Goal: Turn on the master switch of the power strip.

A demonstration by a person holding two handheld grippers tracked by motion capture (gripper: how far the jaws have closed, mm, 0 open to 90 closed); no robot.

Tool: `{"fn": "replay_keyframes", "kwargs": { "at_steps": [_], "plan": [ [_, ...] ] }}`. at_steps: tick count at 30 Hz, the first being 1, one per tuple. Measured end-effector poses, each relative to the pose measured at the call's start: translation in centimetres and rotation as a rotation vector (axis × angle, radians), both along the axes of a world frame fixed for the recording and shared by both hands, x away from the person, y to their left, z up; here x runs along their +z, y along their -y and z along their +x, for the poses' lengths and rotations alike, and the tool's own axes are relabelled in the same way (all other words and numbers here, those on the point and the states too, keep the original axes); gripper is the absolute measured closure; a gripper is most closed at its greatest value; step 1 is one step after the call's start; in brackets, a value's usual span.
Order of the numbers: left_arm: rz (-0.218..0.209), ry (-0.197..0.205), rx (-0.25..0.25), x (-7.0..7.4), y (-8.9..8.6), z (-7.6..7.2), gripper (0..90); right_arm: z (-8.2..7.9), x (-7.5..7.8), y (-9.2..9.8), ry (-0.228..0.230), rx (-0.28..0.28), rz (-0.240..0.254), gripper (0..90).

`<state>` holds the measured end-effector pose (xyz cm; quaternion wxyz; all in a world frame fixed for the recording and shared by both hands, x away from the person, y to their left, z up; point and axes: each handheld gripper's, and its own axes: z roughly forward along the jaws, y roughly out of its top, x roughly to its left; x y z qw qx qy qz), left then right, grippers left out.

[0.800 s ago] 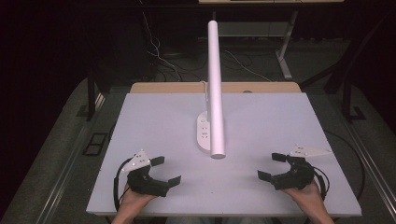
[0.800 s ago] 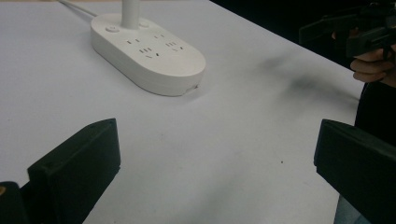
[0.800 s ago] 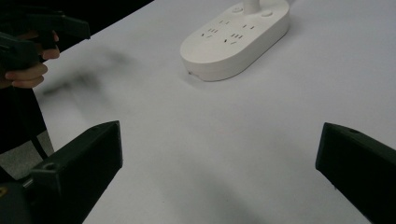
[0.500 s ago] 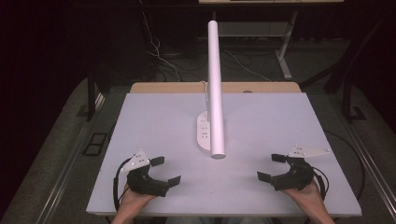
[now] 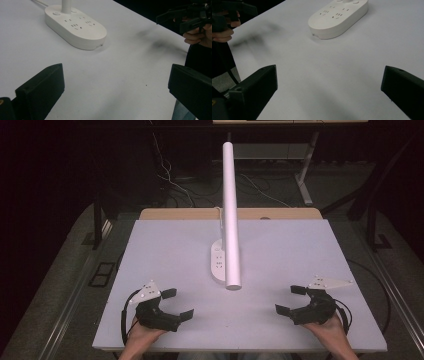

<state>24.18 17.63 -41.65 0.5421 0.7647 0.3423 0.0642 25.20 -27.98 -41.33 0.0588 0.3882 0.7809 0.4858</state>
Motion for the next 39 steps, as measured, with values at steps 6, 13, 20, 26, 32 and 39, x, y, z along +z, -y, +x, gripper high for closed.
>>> {"fn": "replay_keyframes", "kwargs": {
  "at_steps": [6, 13, 20, 26, 32, 39],
  "plan": [
    [0.01, -0.002, -0.001, 0.3, 0.1, 0.1, 0.0, -0.2, 0.0, 0.0, 0.0, 0.004, -0.006, 0.1],
    [0.025, -0.011, -0.009, 0.5, 0.3, 0.4, 0.0, -0.2, 0.1, 0.3, -0.001, -0.002, -0.003, 0.1],
    [0.031, -0.019, -0.017, 0.9, 0.4, 1.0, 0.0, -0.3, 0.1, 0.4, 0.0, -0.003, -0.011, 0.1],
    [0.047, -0.029, -0.035, 1.5, 0.7, 1.6, 0.1, -0.3, 0.1, 0.5, 0.003, -0.007, -0.014, 0.1],
    [0.053, -0.036, -0.045, 2.1, 1.2, 2.4, 0.1, -0.2, 0.1, 0.6, 0.003, -0.01, -0.013, 0.0],
    [0.078, -0.039, -0.061, 2.7, 1.9, 3.3, 0.1, -0.3, 0.1, 0.6, 0.004, -0.009, -0.014, 0.0]
  ]
}}
